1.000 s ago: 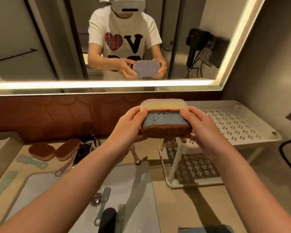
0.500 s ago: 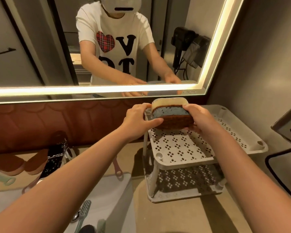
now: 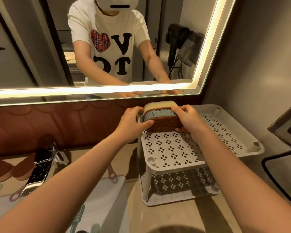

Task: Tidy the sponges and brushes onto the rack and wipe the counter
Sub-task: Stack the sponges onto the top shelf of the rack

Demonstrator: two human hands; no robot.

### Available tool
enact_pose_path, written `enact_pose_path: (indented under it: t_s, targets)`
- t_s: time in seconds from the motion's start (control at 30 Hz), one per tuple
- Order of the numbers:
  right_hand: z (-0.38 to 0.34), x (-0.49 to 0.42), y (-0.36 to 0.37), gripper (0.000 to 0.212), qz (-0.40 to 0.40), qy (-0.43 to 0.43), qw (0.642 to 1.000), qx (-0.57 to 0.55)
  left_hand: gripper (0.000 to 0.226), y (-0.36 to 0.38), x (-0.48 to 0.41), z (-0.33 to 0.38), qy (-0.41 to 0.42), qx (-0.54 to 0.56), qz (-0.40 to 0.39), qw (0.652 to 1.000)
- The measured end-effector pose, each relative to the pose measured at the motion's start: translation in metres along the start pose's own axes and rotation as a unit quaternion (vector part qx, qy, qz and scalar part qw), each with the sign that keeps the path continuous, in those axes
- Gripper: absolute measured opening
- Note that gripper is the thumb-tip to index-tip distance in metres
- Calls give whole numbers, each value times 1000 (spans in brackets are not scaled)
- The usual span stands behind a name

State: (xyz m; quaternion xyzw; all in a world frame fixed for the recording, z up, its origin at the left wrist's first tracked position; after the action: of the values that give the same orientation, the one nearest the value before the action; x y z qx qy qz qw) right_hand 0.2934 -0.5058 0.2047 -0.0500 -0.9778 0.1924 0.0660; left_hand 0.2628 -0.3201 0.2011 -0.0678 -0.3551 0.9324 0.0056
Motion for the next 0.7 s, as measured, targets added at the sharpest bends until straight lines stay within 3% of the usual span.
enact_pose_path:
  t_s: [0.13,0.4,0.57,0.7]
  targets:
    - [2,-4,1,35,38,-56,993,92,50,3,0,0,4,0,22,1000]
    - [-1,2,-1,50,90,-74,985,130,58,3,5,7,-25,-33,21,999]
    - [-14,19,-2,36,146,-160,962,164,60,-15,22,16,13,-70,20,997]
    - [-33,50,6,21,117,-226,949,186,47,-41,50,21,64,-84,5,994]
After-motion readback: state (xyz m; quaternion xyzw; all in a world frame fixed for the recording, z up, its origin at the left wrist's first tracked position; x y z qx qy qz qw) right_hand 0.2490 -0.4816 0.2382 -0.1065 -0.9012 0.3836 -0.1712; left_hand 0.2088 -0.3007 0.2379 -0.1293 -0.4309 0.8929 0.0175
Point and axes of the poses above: each hand's wrist, its own x-axis away from the middle knuckle, its own y-axis out of the palm, z = x × y, the point moved 2 cm from there along -x, towards the middle knuckle, and after that the axes turned 1 degree about -y, right-handed, at the moved point
